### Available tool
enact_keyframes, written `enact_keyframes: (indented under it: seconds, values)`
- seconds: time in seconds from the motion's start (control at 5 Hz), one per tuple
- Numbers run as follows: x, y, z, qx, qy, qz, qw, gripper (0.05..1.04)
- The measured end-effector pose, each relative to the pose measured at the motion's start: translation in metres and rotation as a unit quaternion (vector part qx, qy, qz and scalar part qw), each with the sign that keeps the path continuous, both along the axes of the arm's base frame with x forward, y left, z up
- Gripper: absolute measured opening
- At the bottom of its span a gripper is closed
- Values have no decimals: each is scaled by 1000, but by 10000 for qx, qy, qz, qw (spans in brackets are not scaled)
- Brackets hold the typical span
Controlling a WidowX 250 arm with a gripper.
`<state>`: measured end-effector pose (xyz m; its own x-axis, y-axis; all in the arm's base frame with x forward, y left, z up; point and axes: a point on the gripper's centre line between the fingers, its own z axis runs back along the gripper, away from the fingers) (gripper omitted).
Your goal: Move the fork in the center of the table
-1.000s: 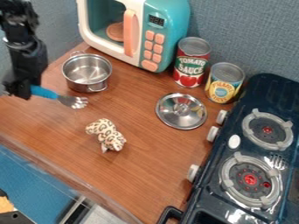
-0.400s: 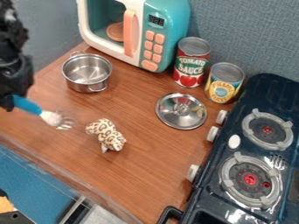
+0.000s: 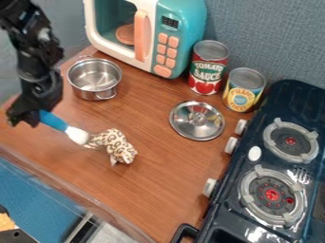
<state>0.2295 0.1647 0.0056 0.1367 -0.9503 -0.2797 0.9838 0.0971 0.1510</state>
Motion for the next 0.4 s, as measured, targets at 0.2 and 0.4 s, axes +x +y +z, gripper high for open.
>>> enact_keyframes:
  seconds: [0.2, 0.4]
  values:
    - [7, -14, -7, -87, 33, 14, 10000, 423]
    - [12, -20, -7, -238, -3, 123, 9996, 422]
